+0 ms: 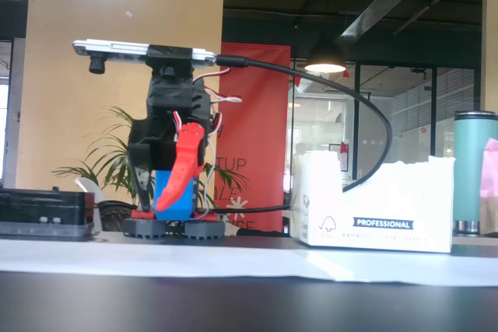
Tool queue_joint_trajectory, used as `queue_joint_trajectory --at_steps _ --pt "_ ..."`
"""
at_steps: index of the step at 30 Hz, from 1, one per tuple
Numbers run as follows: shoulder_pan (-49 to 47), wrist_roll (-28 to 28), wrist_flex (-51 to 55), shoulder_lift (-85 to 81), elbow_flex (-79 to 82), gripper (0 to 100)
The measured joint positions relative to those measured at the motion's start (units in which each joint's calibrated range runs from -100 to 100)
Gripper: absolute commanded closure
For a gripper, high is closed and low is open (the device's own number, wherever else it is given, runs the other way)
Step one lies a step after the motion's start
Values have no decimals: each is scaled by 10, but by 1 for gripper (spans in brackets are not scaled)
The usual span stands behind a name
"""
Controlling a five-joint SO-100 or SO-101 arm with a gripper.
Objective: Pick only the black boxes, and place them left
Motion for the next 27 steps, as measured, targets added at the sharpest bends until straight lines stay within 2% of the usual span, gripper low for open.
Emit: queue_joint_trajectory --at_steps 8,27 --pt "-39 30 0 0 0 100" --pt "-39 30 0 0 -22 100"
